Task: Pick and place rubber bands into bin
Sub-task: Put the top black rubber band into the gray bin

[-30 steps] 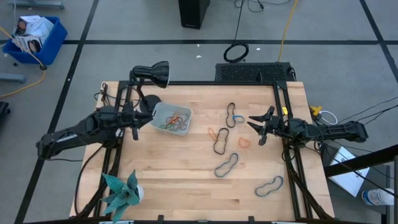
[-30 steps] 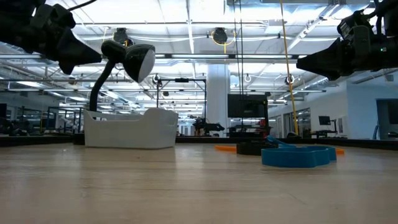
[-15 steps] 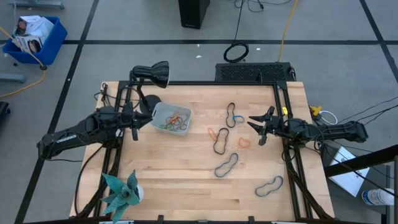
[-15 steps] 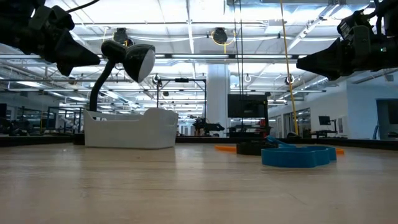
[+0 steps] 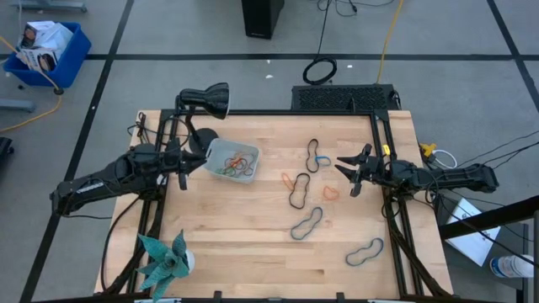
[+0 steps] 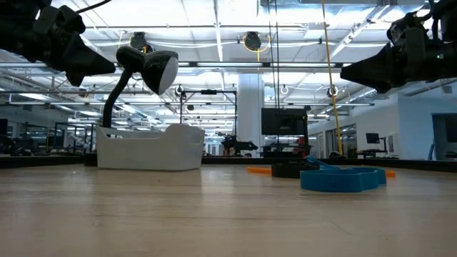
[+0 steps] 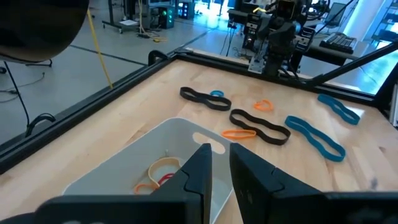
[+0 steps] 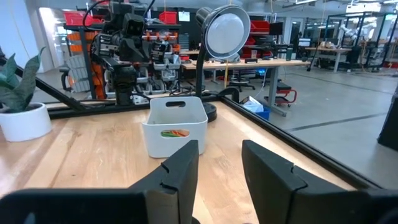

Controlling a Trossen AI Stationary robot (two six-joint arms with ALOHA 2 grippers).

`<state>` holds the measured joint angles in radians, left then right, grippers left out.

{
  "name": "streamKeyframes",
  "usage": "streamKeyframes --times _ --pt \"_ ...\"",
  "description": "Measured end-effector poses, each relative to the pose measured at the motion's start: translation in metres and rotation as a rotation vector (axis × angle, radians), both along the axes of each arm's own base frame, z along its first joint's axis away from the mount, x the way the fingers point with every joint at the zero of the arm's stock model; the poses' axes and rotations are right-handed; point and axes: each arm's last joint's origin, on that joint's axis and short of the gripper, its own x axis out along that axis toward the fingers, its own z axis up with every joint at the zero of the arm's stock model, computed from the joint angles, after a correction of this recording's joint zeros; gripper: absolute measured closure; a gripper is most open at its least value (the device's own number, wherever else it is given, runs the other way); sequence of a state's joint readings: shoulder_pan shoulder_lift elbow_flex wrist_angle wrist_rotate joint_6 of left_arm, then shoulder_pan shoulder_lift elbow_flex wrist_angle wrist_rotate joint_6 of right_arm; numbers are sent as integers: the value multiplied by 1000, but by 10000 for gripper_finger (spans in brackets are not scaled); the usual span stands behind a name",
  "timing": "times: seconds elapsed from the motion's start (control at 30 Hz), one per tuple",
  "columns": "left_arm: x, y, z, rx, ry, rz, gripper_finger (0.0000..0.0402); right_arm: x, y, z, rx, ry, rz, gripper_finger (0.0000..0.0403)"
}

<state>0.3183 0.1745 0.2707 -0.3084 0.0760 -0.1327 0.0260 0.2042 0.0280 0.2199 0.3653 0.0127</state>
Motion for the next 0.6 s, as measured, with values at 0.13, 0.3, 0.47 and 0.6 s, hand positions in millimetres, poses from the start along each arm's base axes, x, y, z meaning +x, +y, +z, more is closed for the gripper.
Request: streamKeyframes --times 0.13,0.3,0.47,0.6 --pt "0 0 0 7 2 -1 339 0 0 0 22 -8 0 268" --pt "0 0 0 6 2 -1 339 0 0 0 23 -7 0 260" --pt "0 0 0 6 2 -1 339 0 0 0 26 -5 4 259" --pt "0 0 0 6 2 -1 339 0 0 0 15 -1 3 259"
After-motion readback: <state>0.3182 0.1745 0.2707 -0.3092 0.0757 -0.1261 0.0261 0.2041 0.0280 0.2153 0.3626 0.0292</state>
